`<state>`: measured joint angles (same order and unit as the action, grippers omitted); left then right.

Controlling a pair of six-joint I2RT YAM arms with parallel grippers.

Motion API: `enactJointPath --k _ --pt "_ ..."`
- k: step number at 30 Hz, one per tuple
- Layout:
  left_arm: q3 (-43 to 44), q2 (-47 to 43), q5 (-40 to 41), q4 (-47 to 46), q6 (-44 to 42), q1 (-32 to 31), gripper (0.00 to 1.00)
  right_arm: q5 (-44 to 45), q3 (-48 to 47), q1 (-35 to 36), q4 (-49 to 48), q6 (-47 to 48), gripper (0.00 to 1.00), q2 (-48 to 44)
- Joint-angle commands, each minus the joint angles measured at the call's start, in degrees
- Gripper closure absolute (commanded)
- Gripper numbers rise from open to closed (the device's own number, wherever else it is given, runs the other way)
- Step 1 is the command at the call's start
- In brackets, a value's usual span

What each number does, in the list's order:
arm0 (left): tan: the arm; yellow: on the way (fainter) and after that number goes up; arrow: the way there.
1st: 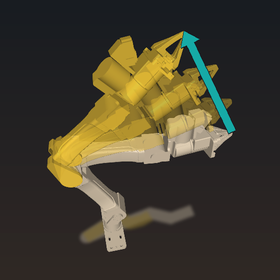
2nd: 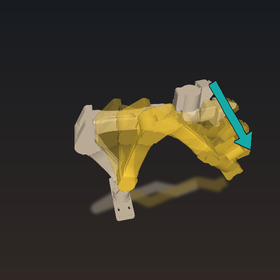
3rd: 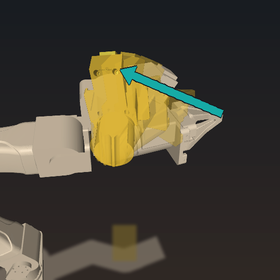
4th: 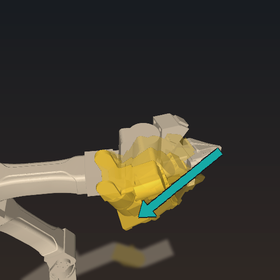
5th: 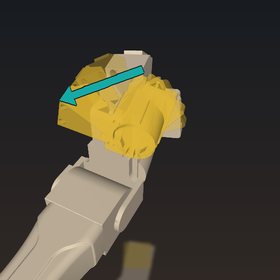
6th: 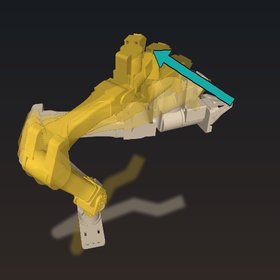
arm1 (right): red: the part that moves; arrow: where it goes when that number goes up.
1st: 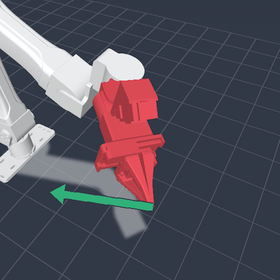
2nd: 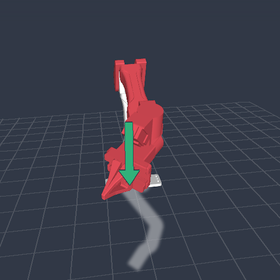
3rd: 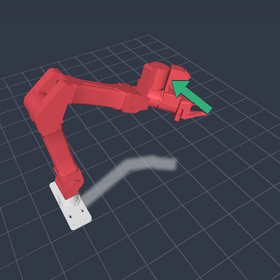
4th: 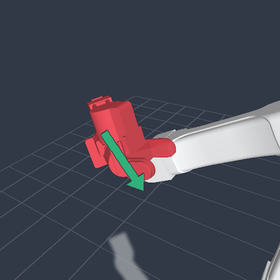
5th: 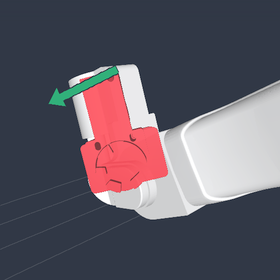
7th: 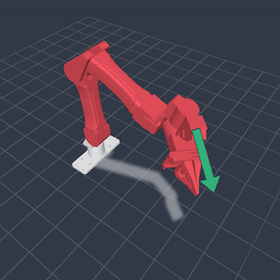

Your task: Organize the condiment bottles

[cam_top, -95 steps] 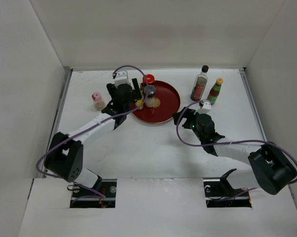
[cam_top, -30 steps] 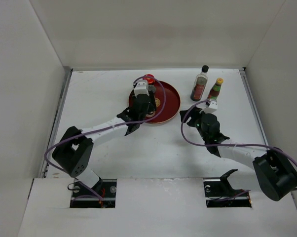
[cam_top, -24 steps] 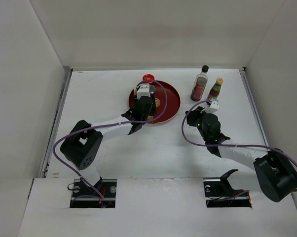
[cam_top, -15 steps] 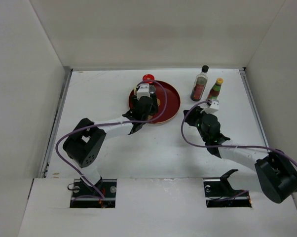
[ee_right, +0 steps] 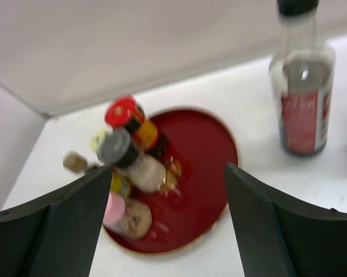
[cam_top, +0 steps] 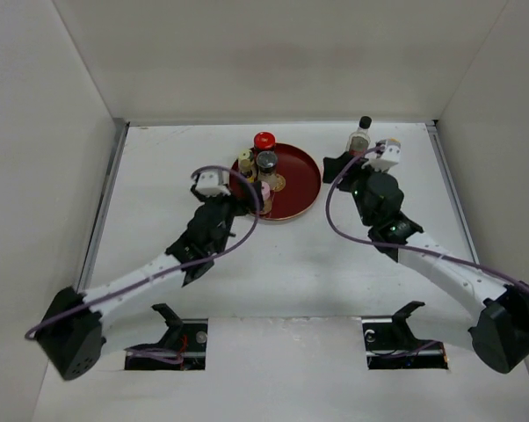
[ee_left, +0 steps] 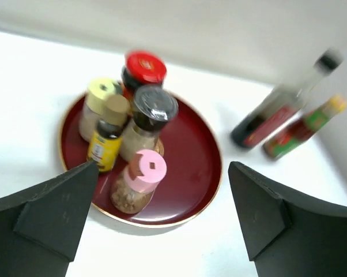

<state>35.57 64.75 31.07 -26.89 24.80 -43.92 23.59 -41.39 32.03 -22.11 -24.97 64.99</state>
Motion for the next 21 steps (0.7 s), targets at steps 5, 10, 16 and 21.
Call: enactJointPath --k 5,10,16,21 --pt "-20.8 -25.3 15.4 -10.6 3.6 1.2 0.0 5.1 -20.8 -10.6 14.6 8.8 0.12 8.8" --pt "-25.9 -27.1 15.2 -10.8 5.3 3.6 0.0 4.4 -31.8 -13.4 21.7 11.8 0.03 18.9" --pt "-25.7 -22.7 13.6 -11.2 6.9 4.2 0.0 4.4 -41.8 -15.7 24.0 14.5 0.05 30.0" --pt "-26.2 -22.9 13.6 -11.2 7.5 4.9 0.0 4.3 -46.1 -17.0 23.5 15.6 0.13 36.5"
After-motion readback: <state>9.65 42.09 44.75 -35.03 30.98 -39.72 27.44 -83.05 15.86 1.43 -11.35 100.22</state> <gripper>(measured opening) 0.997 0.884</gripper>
